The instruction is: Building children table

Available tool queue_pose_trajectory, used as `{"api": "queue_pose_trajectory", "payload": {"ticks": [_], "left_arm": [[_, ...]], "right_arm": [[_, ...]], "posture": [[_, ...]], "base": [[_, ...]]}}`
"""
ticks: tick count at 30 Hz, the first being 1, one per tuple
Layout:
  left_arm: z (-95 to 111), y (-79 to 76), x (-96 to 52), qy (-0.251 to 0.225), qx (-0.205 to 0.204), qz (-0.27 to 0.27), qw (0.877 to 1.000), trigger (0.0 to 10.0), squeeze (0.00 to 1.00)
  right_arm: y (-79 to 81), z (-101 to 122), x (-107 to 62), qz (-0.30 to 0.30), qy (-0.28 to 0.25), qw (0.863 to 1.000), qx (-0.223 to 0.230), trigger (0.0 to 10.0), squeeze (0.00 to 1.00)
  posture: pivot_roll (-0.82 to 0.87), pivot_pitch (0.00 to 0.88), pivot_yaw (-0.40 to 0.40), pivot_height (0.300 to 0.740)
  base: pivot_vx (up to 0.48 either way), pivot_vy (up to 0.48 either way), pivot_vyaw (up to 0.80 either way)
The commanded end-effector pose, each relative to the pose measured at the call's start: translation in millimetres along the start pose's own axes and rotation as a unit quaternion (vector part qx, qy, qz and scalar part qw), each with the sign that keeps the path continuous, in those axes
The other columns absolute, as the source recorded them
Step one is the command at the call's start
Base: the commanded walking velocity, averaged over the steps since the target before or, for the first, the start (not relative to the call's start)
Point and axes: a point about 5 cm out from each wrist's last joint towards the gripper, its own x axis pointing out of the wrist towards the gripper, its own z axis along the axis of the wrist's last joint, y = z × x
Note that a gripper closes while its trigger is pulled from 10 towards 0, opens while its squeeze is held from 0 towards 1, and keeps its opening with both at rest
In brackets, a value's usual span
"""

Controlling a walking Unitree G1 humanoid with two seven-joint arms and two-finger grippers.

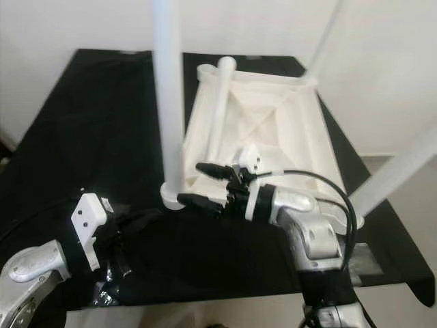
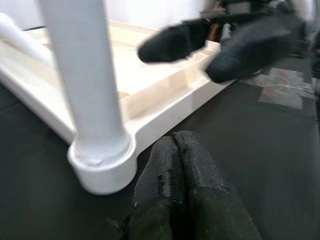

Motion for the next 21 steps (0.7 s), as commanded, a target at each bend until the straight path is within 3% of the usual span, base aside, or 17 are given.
{"api": "queue_pose_trajectory", "payload": {"ticks": [1,13,15,16,19,21], "left_arm": [[-3.5,-1.3,-2.0,0.005,-0.008,-0.008,1.0,10.0,0.0],[1.2,-2.6,-5.4,-0.014,-0.019,-0.03,0.999,10.0,0.0],[6.6,-9.9,-10.4,-0.025,-0.046,-0.093,0.994,10.0,0.0],[6.6,-9.9,-10.4,-0.025,-0.046,-0.093,0.994,10.0,0.0],[15.0,-17.6,-16.1,-0.032,-0.068,-0.175,0.982,10.0,0.0],[17.5,-18.4,-15.7,-0.032,-0.067,-0.194,0.978,10.0,0.0]], "right_arm": [[8.0,1.0,1.1,0.021,-0.002,1.0,-0.004,10.0,0.0],[20.9,-14.6,5.3,0.032,0.027,0.999,0.005,10.0,0.0],[20.3,-16.1,2.0,0.024,0.031,0.999,0.008,10.0,0.0],[20.3,-16.1,2.0,0.024,0.031,0.999,0.008,10.0,0.0],[17.4,-16.2,-1.4,0.006,0.032,0.999,0.006,10.0,0.0],[15.8,-15.9,-3.2,-0.002,0.033,0.999,0.004,10.0,0.0]], "posture": [[0.07,0.086,-0.074,0.74],[0.08,0.093,-0.071,0.74],[0.08,0.093,-0.062,0.74],[0.08,0.093,-0.062,0.74],[0.06,0.092,-0.046,0.74],[0.06,0.091,-0.04,0.74]], "base": [[0.0,0.0,-0.8],[0.0,0.0,0.0],[0.0,0.0,0.0],[0.0,0.0,0.0],[0.0,0.0,0.0],[0.0,0.0,0.0]]}}
